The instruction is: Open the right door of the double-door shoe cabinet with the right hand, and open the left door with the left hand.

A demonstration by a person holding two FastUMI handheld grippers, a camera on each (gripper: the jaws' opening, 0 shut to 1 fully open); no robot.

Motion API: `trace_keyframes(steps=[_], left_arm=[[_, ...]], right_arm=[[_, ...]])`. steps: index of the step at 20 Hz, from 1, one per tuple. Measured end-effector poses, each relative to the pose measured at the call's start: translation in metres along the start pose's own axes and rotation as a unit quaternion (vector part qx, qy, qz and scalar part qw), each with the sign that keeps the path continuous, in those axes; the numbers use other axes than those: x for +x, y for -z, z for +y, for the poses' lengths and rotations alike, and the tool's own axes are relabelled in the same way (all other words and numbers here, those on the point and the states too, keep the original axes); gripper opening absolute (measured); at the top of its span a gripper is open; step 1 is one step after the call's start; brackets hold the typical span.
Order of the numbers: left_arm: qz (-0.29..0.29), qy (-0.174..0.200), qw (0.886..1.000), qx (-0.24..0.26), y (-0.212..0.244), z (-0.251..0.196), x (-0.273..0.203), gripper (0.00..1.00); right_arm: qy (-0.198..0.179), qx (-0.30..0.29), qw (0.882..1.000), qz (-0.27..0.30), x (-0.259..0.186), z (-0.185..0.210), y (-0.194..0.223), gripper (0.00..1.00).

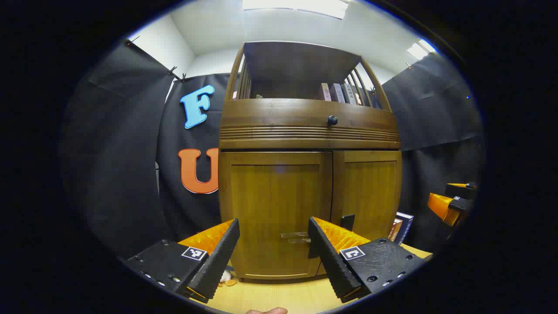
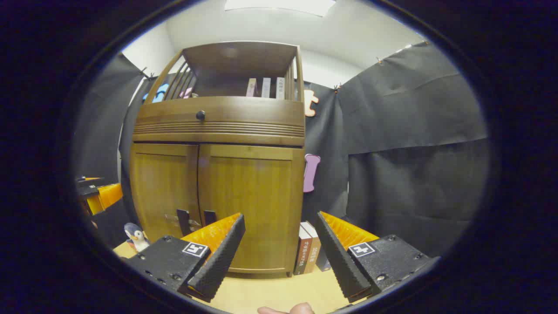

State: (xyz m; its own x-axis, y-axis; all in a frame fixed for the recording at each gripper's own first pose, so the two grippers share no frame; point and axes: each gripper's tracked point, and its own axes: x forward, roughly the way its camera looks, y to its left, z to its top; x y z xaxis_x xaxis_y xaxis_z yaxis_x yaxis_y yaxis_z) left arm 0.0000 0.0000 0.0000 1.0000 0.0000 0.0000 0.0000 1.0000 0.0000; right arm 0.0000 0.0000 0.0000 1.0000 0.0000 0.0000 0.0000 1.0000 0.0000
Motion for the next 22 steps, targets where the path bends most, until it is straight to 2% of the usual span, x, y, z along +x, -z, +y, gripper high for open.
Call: trace_keyframes(steps=[1, 2, 7, 16, 22], left_arm=[[0.000, -0.001, 1.000, -0.001, 0.002, -0.007, 0.000, 1.00], [0.002, -0.004, 1.000, -0.004, 0.003, -0.012, -0.001, 0.95], [0.011, -0.016, 1.000, -0.016, 0.008, -0.027, -0.008, 0.95], [0.020, -0.038, 0.999, -0.007, 0.012, -0.033, -0.010, 0.95], [0.030, -0.038, 0.999, -0.003, 0.019, -0.027, -0.008, 0.95]], right_arm=[[-0.006, 0.002, 1.000, 0.000, 0.002, 0.003, 0.000, 1.00], [-0.014, 0.005, 1.000, 0.002, 0.006, 0.005, -0.001, 1.00], [-0.049, 0.014, 0.999, 0.006, 0.017, 0.007, -0.002, 1.00], [-0.066, 0.025, 0.997, 0.024, 0.036, 0.002, 0.013, 1.00], [-0.103, 0.014, 0.993, 0.055, 0.056, 0.034, 0.038, 1.00]])
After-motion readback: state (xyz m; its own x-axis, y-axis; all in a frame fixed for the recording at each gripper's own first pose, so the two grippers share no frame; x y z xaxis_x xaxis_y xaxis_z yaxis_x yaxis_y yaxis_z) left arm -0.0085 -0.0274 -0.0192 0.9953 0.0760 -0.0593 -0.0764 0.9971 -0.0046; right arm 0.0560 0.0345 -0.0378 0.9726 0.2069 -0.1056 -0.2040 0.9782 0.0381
